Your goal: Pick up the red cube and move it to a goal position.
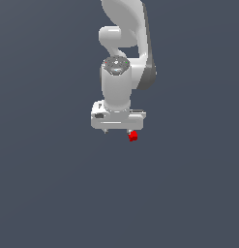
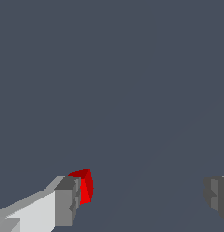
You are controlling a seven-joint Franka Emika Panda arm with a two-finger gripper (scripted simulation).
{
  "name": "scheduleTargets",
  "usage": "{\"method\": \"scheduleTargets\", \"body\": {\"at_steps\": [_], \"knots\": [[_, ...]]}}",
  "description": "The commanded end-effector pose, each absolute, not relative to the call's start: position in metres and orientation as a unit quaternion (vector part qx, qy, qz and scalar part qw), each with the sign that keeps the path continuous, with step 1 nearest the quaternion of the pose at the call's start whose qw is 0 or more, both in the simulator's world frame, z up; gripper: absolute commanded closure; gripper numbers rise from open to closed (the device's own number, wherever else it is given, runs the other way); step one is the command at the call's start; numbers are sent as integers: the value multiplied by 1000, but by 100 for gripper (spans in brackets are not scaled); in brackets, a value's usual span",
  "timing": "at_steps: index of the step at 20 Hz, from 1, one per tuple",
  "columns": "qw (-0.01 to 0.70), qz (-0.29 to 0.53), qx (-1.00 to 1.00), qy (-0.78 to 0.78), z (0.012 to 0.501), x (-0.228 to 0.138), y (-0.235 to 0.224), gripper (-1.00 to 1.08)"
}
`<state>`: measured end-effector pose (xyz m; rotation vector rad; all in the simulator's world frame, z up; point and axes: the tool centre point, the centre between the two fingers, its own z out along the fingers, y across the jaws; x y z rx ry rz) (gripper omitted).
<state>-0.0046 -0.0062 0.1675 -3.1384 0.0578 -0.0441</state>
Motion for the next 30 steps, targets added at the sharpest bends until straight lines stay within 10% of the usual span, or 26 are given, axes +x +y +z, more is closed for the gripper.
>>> {"method": "scheduleTargets", "body": {"at_steps": [1,28,29,30], "knots": [[1,-13,-1000,9,156,-10,1,-92],[0,0,-995,-104,20,-80,77,-92],[0,0,-995,-104,20,-80,77,108],[0,0,-995,-104,20,-80,77,108]]}}
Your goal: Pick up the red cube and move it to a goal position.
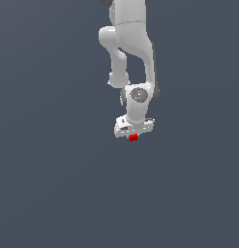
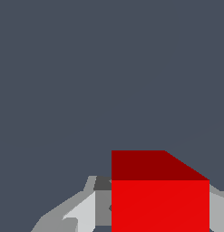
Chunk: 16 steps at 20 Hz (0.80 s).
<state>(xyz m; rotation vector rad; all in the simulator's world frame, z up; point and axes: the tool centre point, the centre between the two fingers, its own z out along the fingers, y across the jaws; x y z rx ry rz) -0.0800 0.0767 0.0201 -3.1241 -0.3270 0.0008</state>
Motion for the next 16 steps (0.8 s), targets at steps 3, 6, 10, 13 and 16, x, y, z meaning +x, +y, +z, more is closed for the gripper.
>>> {"method": "scheduleTargets", "body": {"at_steps": [3,6,10,13,16], "knots": [[0,0,-995,-104,20,-80,77,108],[0,0,-995,-104,20,-80,77,108],[0,0,-995,-104,21,-80,76,108],[0,0,-995,-104,24,-78,76,108],[0,0,-995,-104,33,-75,75,108]]}}
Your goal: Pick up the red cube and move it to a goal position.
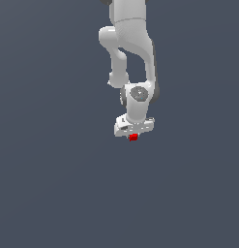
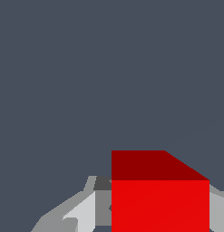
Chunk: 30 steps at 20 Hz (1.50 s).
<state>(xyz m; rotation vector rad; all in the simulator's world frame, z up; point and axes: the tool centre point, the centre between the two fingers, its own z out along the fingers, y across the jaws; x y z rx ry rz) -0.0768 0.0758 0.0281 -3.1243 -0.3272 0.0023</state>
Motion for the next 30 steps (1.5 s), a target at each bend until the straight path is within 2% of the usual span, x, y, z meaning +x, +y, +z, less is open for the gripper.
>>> {"method": "scheduleTargets", "body": {"at_steps": [1,9,24,30], "knots": [[0,0,-995,-104,37,-73,75,108],[0,0,-995,-104,85,-52,71,108],[1,0,-995,-104,223,12,60,108],[1,0,-995,-104,265,33,56,108]]}}
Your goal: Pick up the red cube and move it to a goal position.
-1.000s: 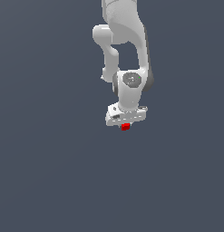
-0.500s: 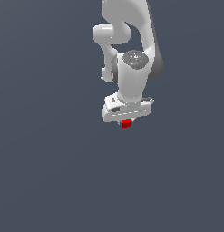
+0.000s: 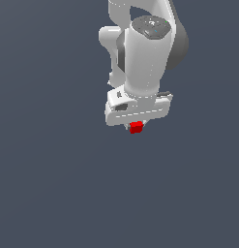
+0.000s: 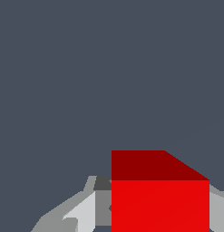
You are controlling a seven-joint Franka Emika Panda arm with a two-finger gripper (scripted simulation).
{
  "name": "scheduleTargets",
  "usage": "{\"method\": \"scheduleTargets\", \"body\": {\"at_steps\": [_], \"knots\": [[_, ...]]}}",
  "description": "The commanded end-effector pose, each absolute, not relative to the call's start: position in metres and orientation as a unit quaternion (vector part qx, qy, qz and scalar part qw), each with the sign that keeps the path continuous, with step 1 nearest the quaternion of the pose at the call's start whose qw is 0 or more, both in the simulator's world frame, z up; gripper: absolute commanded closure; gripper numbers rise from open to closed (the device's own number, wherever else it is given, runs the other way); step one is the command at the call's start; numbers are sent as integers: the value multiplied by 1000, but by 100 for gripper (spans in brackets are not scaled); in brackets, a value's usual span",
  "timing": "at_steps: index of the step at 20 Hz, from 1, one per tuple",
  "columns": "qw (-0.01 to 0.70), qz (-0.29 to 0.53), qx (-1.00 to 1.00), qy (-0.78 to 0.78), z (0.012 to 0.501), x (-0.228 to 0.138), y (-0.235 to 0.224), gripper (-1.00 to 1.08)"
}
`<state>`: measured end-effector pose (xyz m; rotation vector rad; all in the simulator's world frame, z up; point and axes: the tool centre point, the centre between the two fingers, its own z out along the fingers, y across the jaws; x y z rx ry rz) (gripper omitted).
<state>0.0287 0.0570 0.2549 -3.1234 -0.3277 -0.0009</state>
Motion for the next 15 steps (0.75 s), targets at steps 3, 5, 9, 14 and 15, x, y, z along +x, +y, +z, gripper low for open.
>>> {"method": "scheduleTargets", "body": {"at_steps": [3,5,9,14,15], "knots": [[0,0,-995,-104,279,41,55,108],[0,0,-995,-104,286,45,54,108],[0,0,-995,-104,296,51,54,108],[0,0,-995,-104,300,54,53,108],[0,0,-995,-104,300,54,53,108]]}}
